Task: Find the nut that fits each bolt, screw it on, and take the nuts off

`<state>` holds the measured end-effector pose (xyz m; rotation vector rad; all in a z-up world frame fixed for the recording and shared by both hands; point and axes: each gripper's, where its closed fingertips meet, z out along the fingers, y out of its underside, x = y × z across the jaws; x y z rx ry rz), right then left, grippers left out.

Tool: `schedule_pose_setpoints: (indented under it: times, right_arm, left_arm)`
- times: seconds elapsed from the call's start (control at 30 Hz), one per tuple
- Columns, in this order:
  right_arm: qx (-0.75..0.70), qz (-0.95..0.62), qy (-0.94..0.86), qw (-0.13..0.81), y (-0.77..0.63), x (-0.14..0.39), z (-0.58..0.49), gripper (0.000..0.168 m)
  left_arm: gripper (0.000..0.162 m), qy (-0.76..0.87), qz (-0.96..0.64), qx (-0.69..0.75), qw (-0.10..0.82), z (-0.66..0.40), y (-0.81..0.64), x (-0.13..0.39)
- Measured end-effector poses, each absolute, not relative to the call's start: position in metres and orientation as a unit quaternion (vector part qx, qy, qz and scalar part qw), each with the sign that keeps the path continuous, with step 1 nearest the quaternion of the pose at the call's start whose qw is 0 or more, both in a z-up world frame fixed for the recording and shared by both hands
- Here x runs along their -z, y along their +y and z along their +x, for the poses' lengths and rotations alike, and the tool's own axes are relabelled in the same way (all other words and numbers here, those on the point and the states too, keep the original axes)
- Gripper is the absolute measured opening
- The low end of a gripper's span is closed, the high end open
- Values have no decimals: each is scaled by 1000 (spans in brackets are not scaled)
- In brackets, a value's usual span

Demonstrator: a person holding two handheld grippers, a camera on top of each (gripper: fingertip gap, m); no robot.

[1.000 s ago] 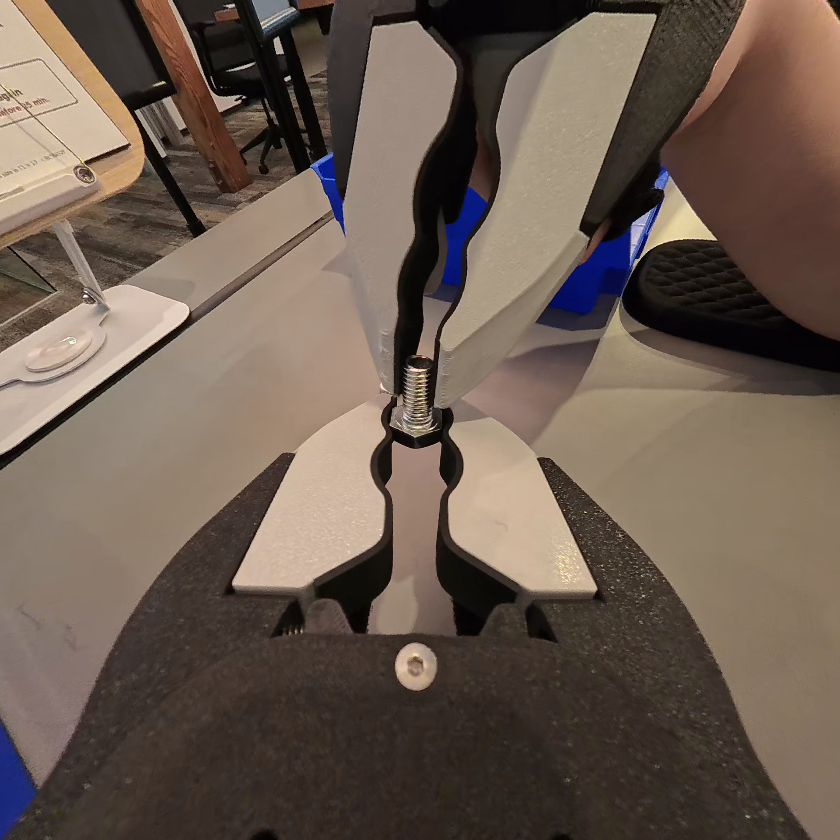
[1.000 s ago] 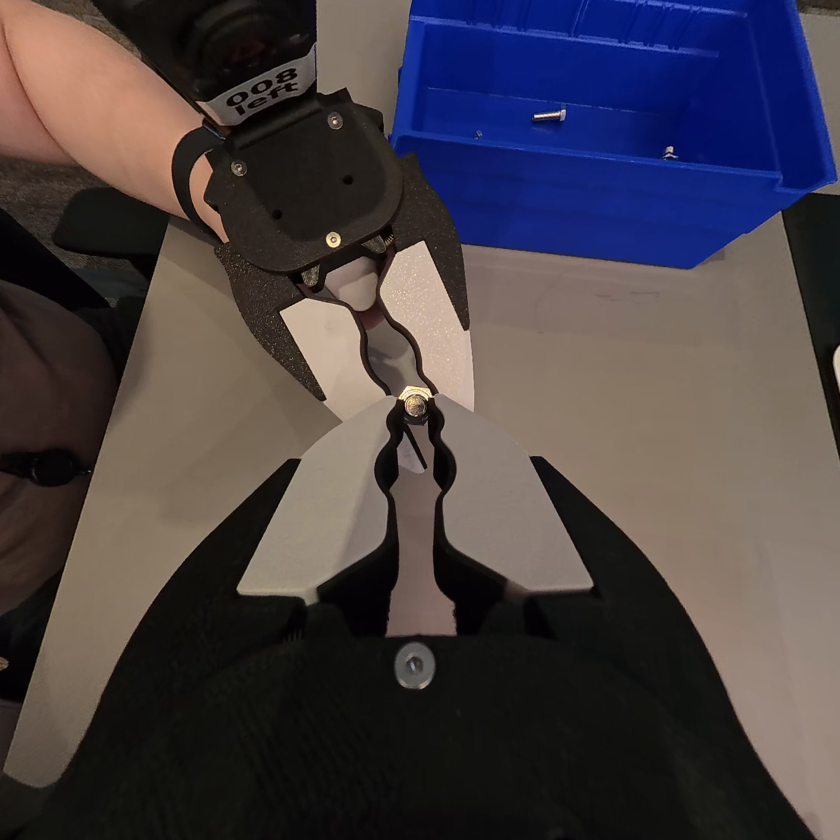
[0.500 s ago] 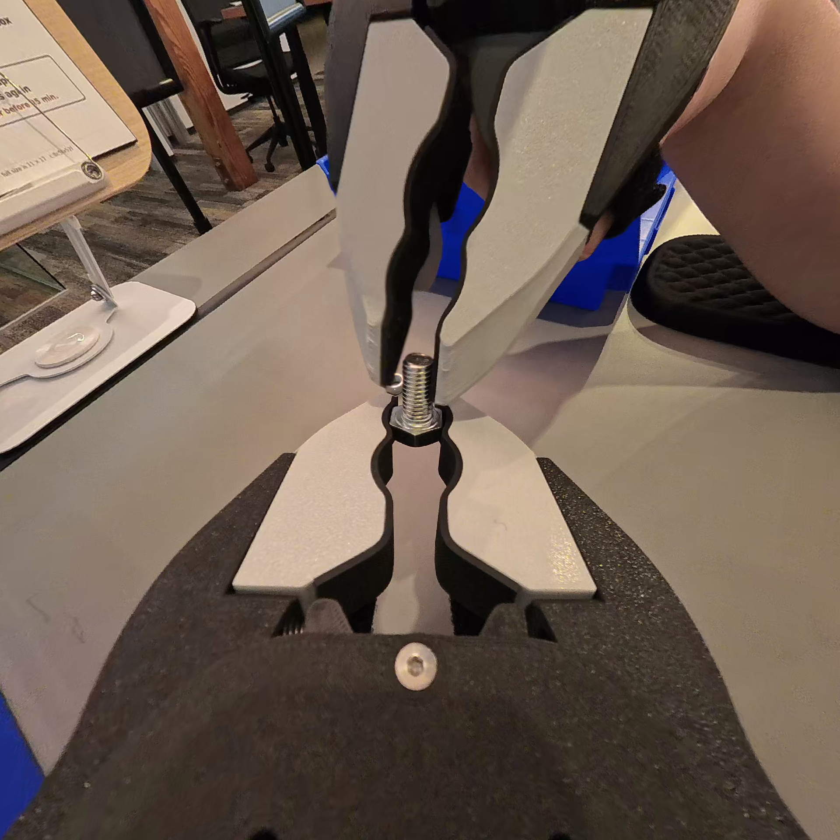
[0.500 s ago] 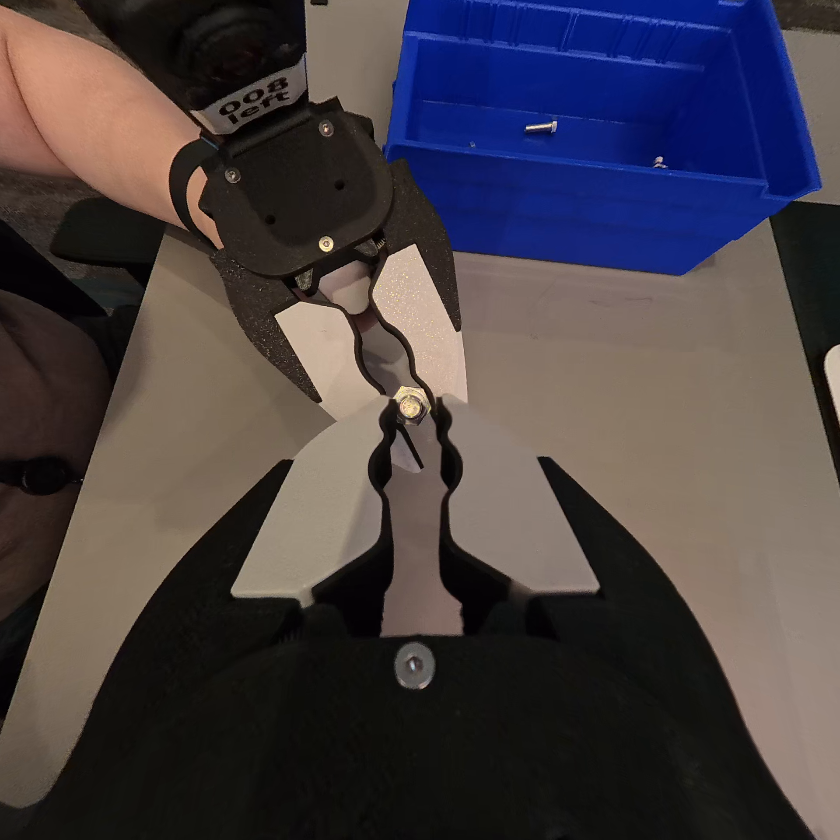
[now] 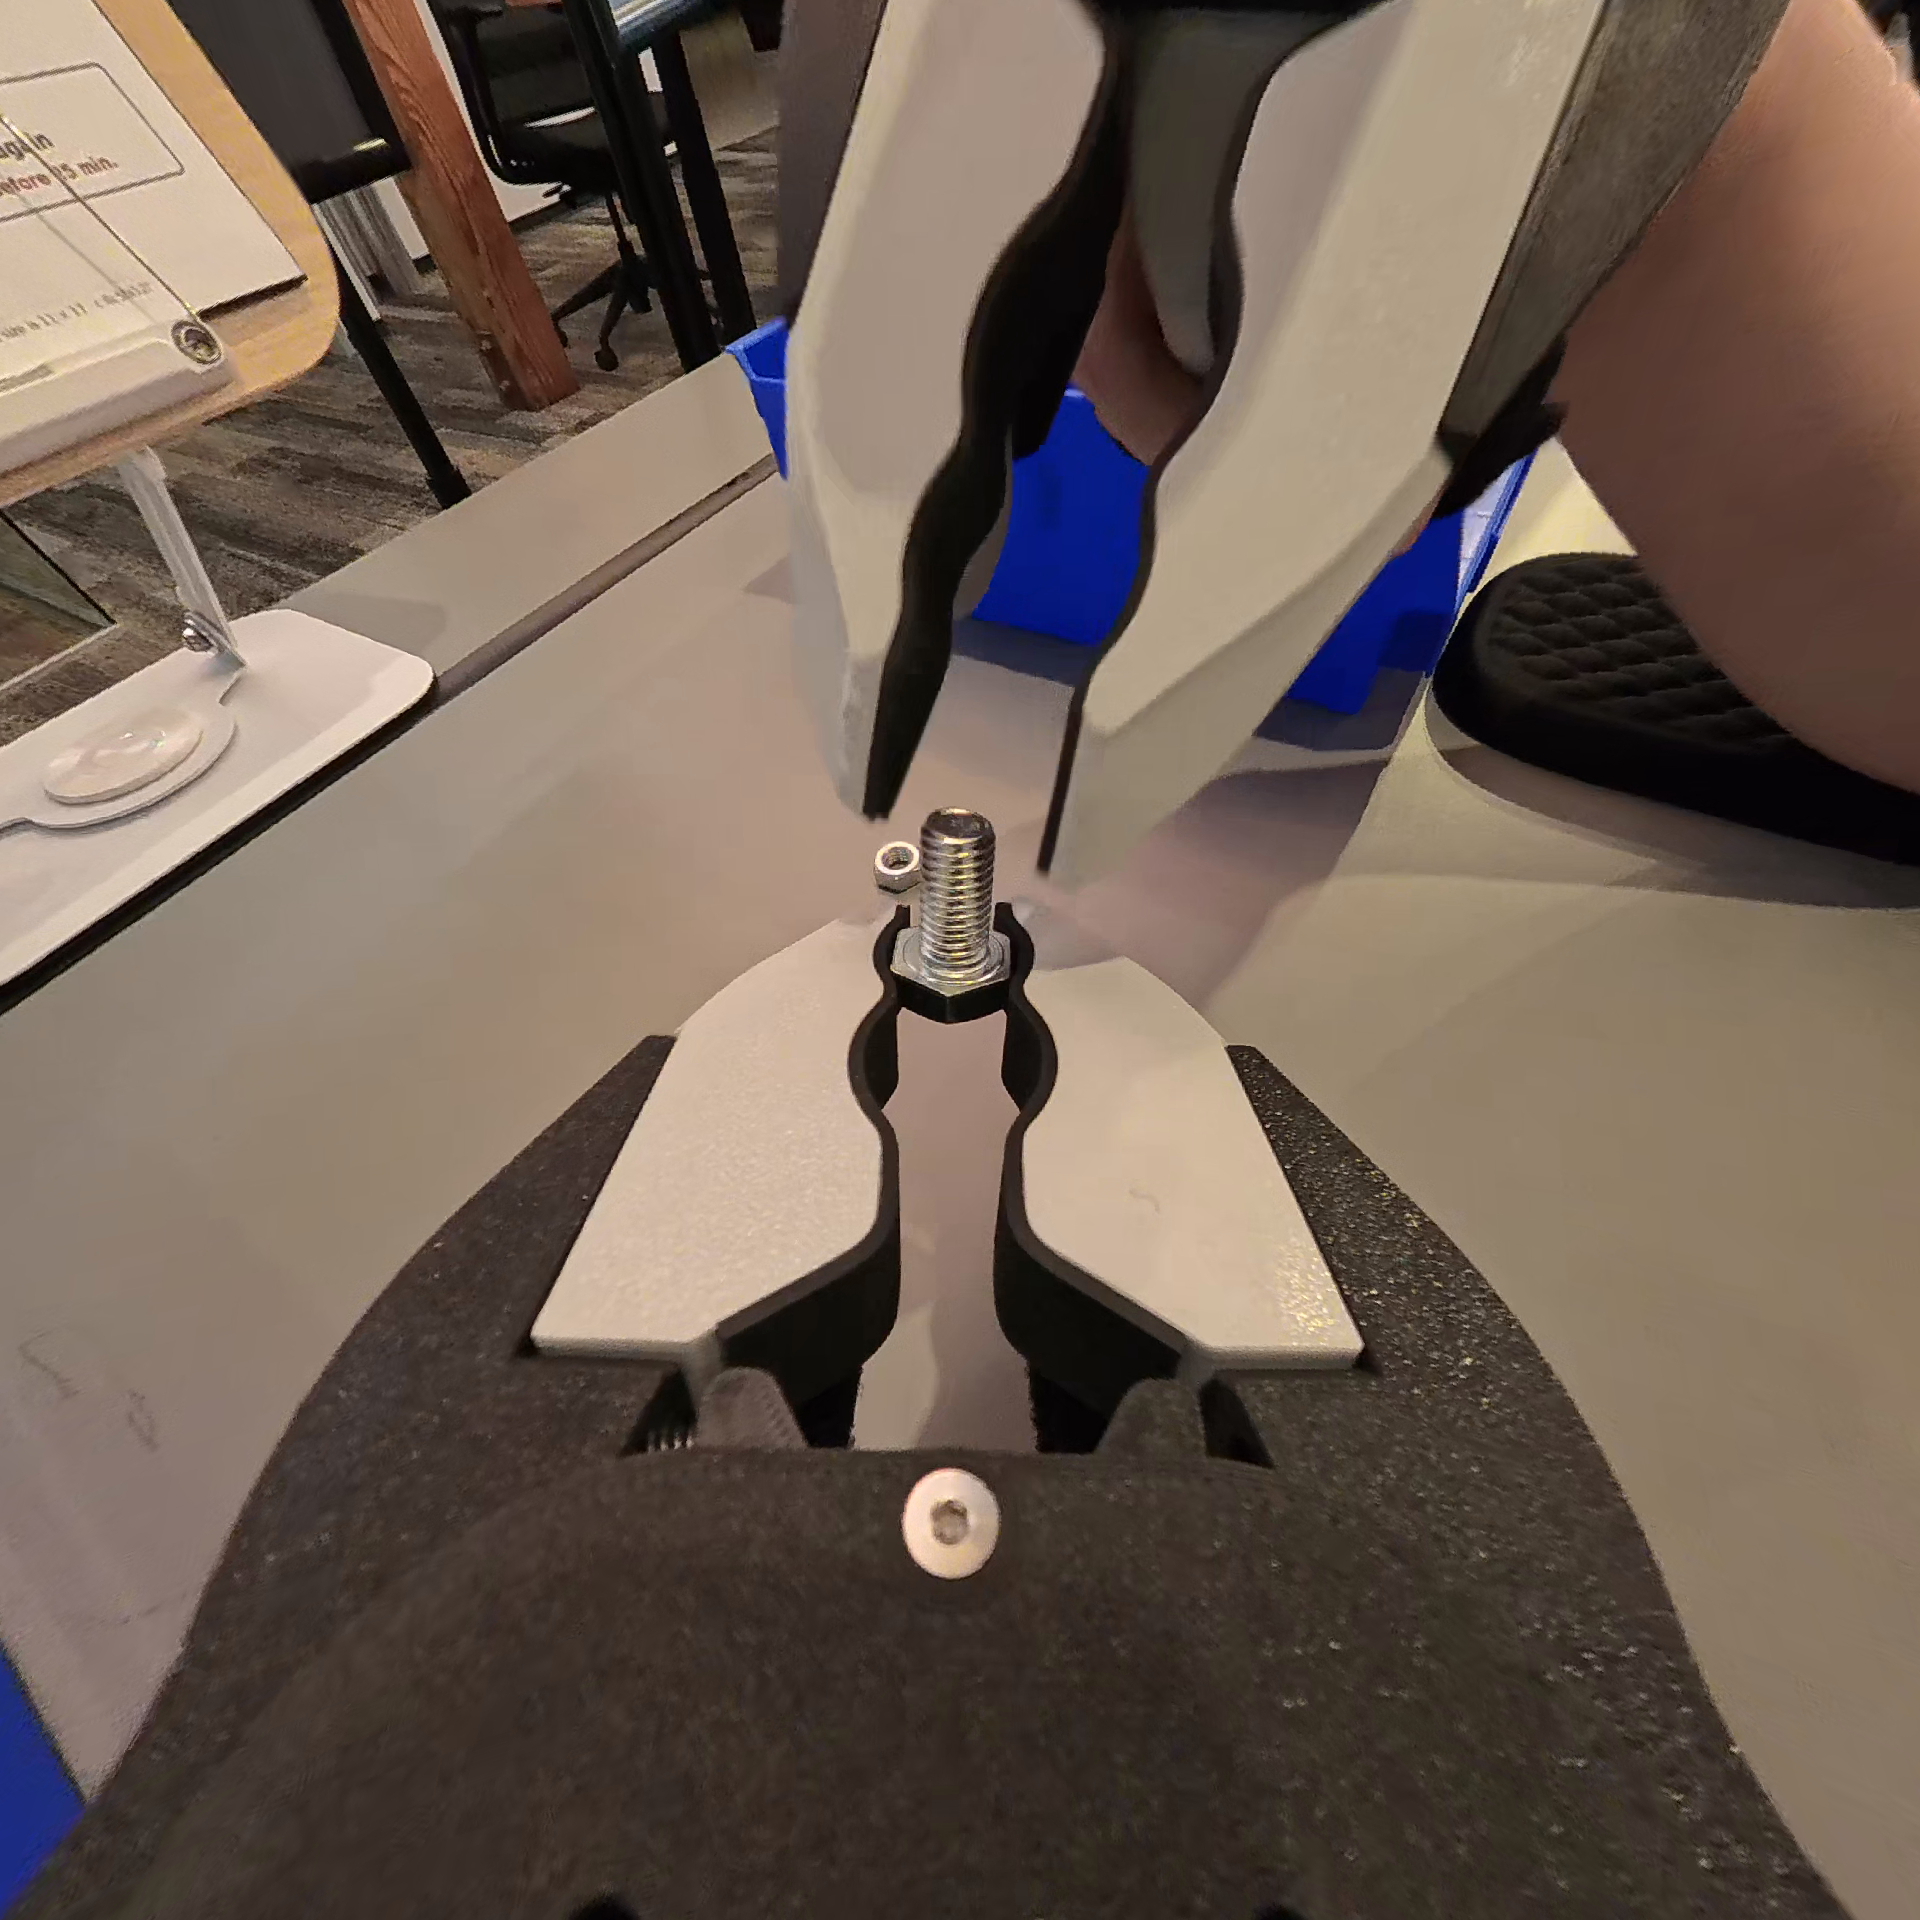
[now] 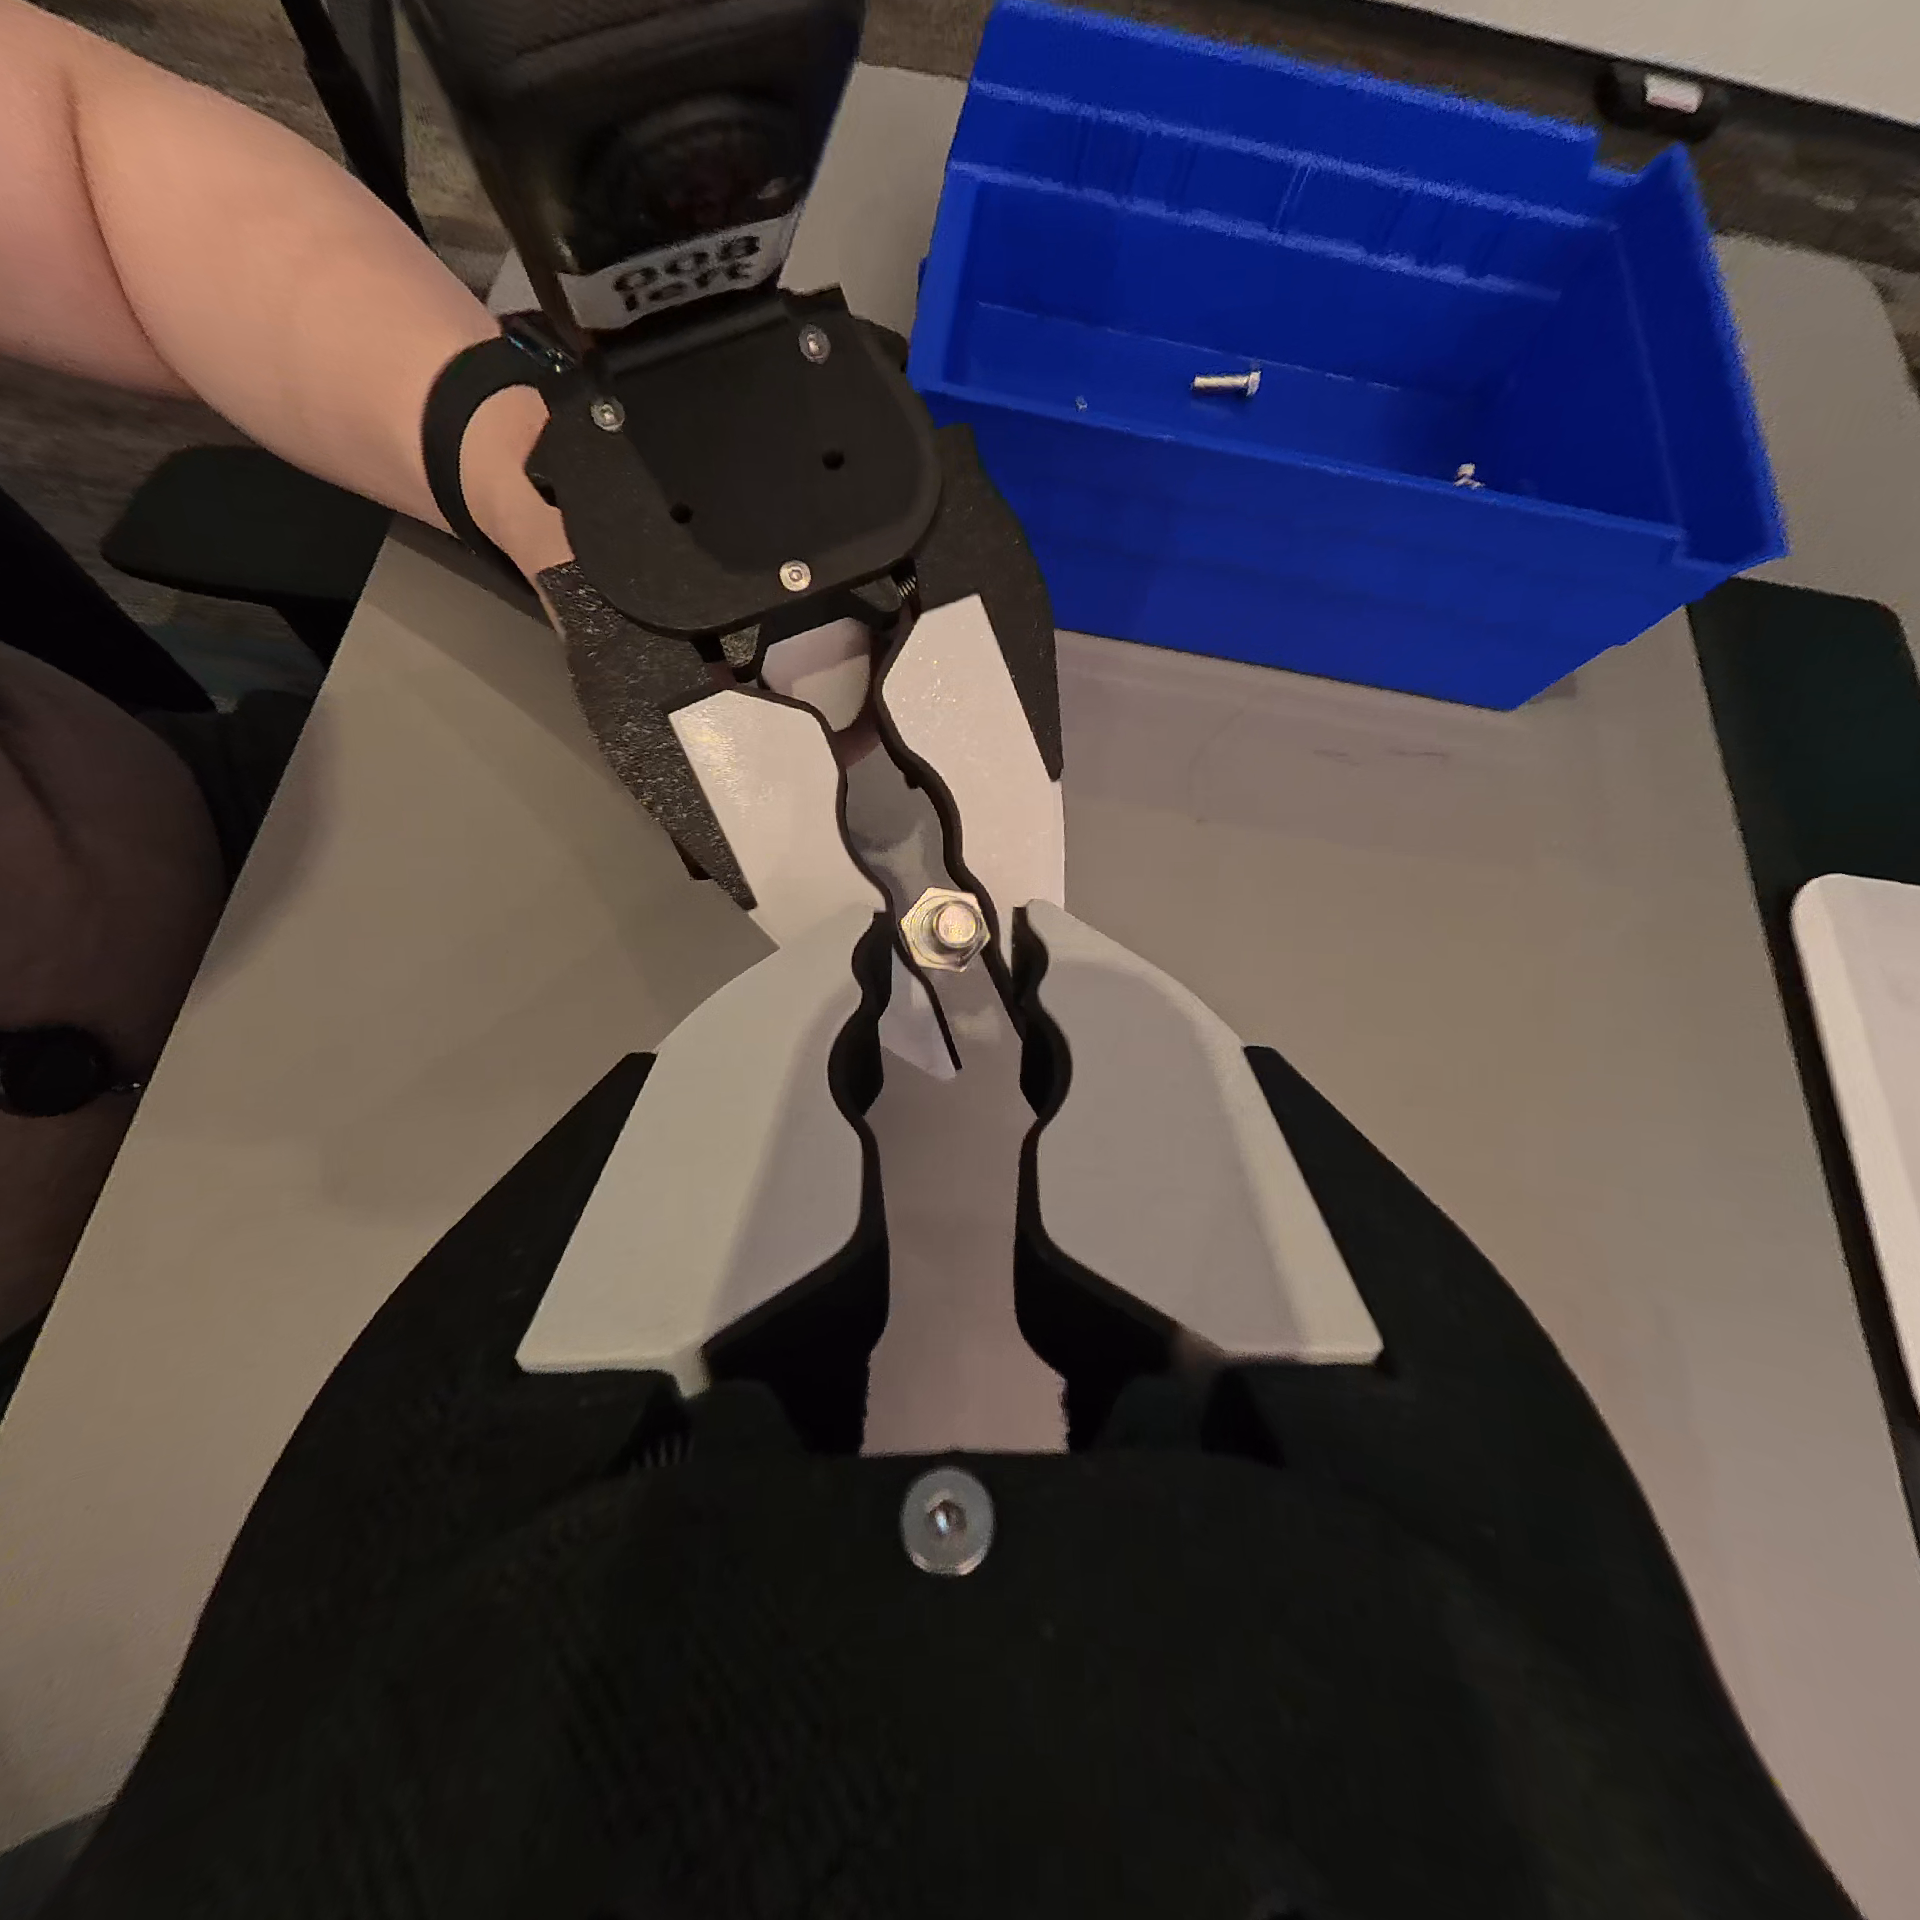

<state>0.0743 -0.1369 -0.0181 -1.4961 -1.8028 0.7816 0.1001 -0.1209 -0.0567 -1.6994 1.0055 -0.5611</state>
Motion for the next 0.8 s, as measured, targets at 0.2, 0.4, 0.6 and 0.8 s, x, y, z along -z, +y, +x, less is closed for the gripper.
schedule_pose_setpoints:
  times: [0.2,0.4,0.6,0.8]
  right_arm:
    - [-278,-596,-645,390,-117,-16,103,27]
    - [-299,-662,-584,363,-90,-9,137,26]
    - [-226,-617,-696,290,-88,35,146,21]
    - [-102,-586,-781,190,-59,82,158,16]
  left_arm:
    - [15,392,-718,254,516,87,-109,44]
    - [15,383,-685,265,560,76,-81,-35]
    - [15,376,-649,280,599,49,-57,-104]
    - [15,374,-666,273,584,24,-50,-104]
